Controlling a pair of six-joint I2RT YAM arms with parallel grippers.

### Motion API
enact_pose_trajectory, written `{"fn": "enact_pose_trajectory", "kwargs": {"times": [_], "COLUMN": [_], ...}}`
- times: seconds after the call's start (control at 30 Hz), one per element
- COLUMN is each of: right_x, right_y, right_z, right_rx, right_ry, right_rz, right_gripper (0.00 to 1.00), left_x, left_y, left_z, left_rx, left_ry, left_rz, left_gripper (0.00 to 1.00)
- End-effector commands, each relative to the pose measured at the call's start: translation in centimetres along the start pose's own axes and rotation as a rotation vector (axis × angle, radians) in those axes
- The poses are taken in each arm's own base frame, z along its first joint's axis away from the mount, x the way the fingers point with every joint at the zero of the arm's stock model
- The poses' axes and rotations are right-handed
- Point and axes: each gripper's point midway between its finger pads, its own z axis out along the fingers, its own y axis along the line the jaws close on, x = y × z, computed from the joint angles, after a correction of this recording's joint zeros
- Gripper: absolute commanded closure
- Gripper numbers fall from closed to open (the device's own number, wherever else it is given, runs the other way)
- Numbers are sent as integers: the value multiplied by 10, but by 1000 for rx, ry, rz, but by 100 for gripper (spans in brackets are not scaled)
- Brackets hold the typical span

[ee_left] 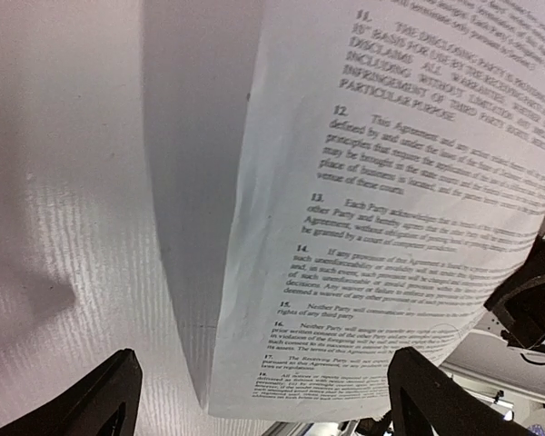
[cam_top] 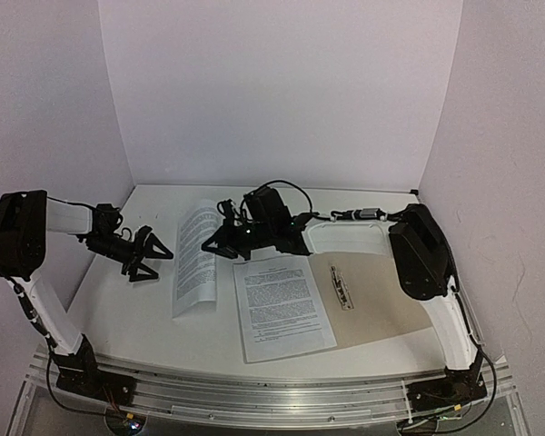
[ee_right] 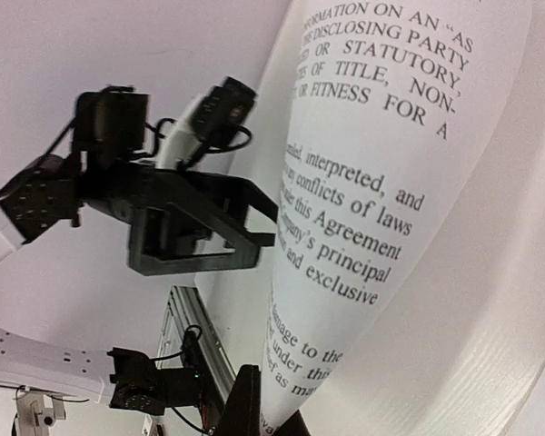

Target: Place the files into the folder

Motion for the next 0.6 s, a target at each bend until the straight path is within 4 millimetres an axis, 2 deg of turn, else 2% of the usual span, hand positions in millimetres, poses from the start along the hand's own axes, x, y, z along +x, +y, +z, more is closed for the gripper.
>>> {"fn": "enact_pose_trajectory", "kwargs": {"times": [0.0, 0.1, 0.23, 0.37, 0.43, 0.57], "right_x": [-14, -12, -13, -17, -19, -19], "right_y": [47, 53, 66, 73, 72, 67], "right_z": [-19, -20, -25, -34, -37, -34], "right_rx": [-127, -153, -208, -225, -223, -222], "right_ry": [-39, -31, -26, -41, -49, -47], "right_rz": [-102, -105, -129, -147, -146, -133], "right_gripper": [100, 100, 100, 100, 100, 99], "left_x": [-1, -7, -11, -16, -16, -7], "left_y": [-35, -57, -62, -78, -90, -110], "left_z": [-4, -6, -2, -8, -12, -12], "left_rx": [192, 273, 312, 379, 420, 468], "left_ry": [-3, -1, -9, -6, 4, 52], "left_rz": [-8, 18, 67, 111, 130, 177], "left_gripper": [5, 5, 5, 7, 17, 51]}}
